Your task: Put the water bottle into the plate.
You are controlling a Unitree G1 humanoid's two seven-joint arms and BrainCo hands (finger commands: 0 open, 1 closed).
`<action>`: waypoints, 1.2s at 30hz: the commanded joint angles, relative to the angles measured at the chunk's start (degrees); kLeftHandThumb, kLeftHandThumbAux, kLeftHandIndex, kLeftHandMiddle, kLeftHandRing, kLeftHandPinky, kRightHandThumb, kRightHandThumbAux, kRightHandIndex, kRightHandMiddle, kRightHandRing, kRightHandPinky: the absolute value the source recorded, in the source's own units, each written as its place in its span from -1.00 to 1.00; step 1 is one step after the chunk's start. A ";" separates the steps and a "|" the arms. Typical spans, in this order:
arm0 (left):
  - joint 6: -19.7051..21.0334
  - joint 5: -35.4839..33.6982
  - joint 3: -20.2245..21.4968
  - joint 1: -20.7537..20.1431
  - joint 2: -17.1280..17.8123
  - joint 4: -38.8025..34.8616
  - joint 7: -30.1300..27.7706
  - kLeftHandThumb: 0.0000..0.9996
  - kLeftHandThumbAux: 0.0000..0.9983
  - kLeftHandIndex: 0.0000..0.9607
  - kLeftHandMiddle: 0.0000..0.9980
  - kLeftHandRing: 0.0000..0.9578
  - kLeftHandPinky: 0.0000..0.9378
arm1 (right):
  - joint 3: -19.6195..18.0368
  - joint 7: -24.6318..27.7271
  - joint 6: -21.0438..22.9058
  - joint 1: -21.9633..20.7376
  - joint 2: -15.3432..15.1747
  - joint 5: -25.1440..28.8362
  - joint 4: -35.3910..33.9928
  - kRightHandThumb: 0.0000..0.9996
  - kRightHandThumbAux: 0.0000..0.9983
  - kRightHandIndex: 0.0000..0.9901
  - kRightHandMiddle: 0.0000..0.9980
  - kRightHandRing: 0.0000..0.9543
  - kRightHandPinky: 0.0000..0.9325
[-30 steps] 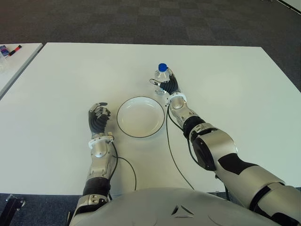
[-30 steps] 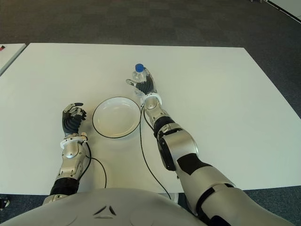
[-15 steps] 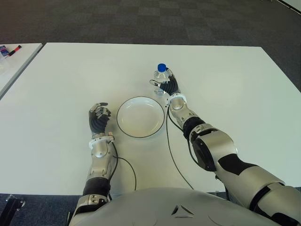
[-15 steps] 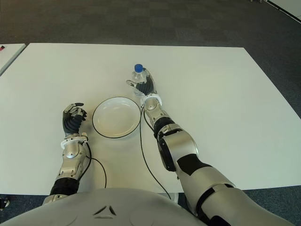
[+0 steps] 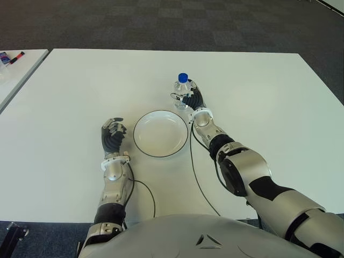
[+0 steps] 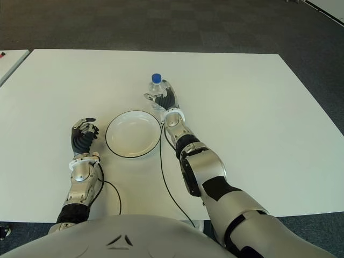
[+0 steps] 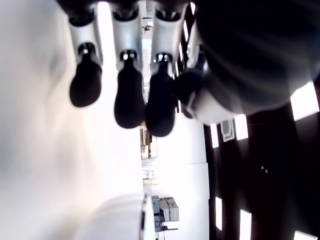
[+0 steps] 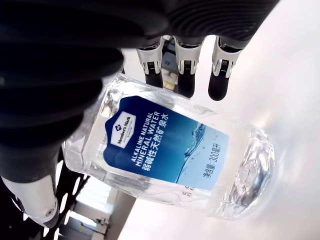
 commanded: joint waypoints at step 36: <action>1.23 -1.22 -0.31 -0.42 0.04 1.03 -1.95 0.39 0.43 -0.09 0.42 0.44 0.47 | 3.61 -1.01 -8.44 10.01 0.94 -1.91 -2.60 -0.67 0.29 -0.91 -0.82 -0.78 -0.69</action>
